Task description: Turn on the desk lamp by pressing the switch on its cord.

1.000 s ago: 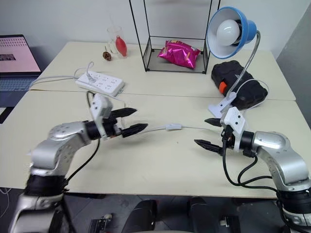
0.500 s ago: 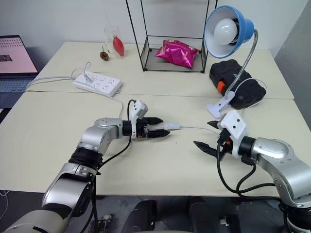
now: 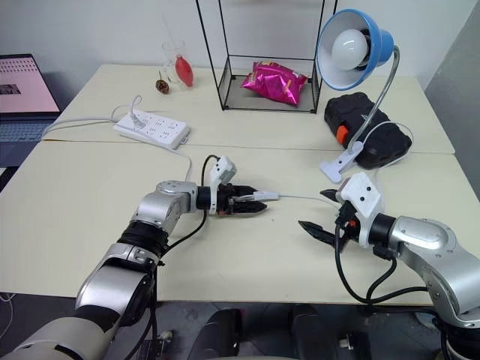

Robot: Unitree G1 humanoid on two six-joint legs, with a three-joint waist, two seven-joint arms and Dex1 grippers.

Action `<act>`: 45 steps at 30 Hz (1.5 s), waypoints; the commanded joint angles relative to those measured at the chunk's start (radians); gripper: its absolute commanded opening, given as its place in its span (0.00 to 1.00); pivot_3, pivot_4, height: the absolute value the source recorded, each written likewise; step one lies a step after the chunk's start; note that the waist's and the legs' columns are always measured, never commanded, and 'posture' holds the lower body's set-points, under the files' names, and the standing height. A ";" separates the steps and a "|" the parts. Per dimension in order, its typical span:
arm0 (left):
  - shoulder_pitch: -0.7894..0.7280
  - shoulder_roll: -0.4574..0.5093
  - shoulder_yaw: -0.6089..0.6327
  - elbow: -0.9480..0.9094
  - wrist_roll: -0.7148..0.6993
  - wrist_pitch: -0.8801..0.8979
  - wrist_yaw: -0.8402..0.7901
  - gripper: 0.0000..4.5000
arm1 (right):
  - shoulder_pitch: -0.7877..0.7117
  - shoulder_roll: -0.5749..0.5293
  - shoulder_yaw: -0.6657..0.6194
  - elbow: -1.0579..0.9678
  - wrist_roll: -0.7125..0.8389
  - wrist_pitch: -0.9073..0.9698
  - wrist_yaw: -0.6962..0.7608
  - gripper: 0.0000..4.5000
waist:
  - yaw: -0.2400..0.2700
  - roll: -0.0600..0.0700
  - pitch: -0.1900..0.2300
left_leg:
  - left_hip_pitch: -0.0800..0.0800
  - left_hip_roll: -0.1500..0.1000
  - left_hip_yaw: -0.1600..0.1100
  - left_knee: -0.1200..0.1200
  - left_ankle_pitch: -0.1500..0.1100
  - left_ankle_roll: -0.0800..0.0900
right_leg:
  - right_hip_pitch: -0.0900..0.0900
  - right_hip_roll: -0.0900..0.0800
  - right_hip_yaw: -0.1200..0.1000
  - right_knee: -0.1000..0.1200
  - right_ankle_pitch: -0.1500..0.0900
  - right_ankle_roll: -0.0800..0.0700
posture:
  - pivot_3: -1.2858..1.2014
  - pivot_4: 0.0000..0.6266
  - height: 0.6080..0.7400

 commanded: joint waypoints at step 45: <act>0.194 0.022 0.086 -0.644 -0.011 0.023 0.281 0.24 | -0.164 0.910 -0.082 0.321 0.789 0.027 -1.012 1.00 | -0.013 0.000 0.000 | -0.001 0.001 0.000 -0.002 0.000 0.000 | -0.004 0.001 0.001 0.002 0.000 -0.001 | 0.52 0.24 1.00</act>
